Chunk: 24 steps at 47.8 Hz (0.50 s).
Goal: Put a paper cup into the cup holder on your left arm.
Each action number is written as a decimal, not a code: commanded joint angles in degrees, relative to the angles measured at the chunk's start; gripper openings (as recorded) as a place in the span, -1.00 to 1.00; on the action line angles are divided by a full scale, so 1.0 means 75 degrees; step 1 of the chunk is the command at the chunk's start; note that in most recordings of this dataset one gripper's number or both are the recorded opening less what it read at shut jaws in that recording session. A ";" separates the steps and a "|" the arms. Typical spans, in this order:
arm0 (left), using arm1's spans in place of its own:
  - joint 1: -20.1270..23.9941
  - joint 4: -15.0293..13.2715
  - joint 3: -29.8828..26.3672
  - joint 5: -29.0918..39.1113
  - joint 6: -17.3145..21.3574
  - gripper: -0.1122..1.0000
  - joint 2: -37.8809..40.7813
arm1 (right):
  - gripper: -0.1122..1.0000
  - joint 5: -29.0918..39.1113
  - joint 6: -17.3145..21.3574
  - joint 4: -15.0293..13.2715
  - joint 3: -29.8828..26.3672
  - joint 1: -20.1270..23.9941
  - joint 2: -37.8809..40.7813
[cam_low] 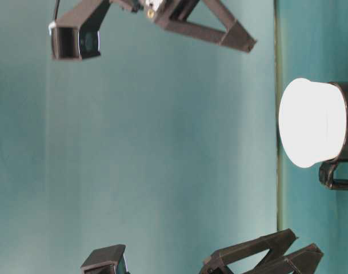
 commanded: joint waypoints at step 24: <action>0.0012 0.0000 -0.0141 -0.0059 0.0000 0.79 -0.0023 | 0.81 -0.0070 0.0000 -0.0012 0.0035 0.0023 -0.0258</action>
